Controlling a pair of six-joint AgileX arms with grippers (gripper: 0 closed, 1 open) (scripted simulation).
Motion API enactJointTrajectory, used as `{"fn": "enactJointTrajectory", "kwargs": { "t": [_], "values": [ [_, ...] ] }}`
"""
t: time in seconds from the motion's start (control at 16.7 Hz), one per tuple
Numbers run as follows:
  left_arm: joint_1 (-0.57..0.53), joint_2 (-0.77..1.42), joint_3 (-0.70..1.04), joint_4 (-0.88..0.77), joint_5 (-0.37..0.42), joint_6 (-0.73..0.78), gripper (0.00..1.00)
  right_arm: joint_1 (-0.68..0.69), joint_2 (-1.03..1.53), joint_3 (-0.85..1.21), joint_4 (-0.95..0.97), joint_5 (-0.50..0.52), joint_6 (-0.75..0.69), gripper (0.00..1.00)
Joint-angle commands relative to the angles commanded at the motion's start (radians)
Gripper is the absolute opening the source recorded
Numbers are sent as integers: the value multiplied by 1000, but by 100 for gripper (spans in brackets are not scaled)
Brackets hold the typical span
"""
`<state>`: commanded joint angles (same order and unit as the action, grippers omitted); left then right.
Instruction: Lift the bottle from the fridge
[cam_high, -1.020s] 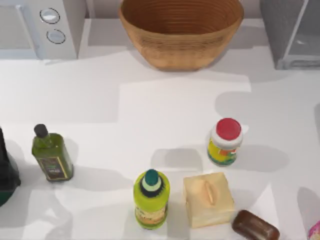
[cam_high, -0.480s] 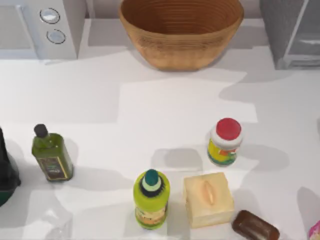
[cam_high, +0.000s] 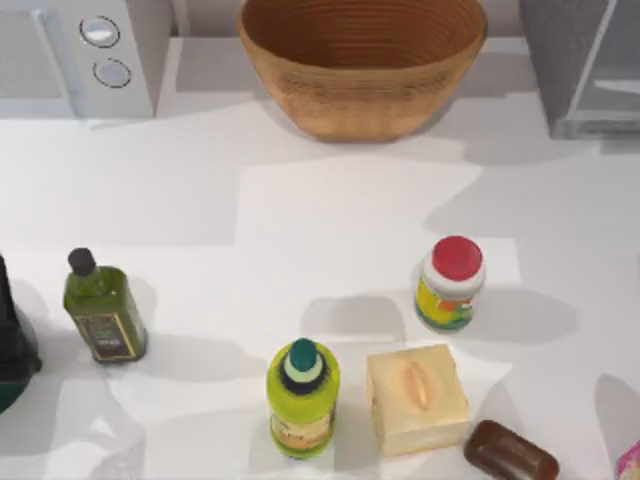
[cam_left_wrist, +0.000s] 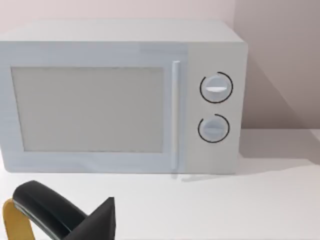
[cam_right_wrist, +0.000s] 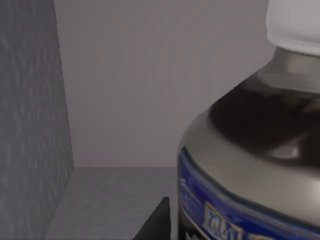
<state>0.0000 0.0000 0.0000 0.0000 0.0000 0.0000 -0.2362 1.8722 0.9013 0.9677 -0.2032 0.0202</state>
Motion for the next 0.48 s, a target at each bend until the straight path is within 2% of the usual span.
{"fn": "enactJointTrajectory", "kwargs": {
  "t": [0.24,0.48],
  "values": [
    [0,0,0,0,0,0,100,11,-27,-21,-28,5,-2,0],
    [0,0,0,0,0,0,100,36,-216,-142,-156,29,-13,0]
  ]
}}
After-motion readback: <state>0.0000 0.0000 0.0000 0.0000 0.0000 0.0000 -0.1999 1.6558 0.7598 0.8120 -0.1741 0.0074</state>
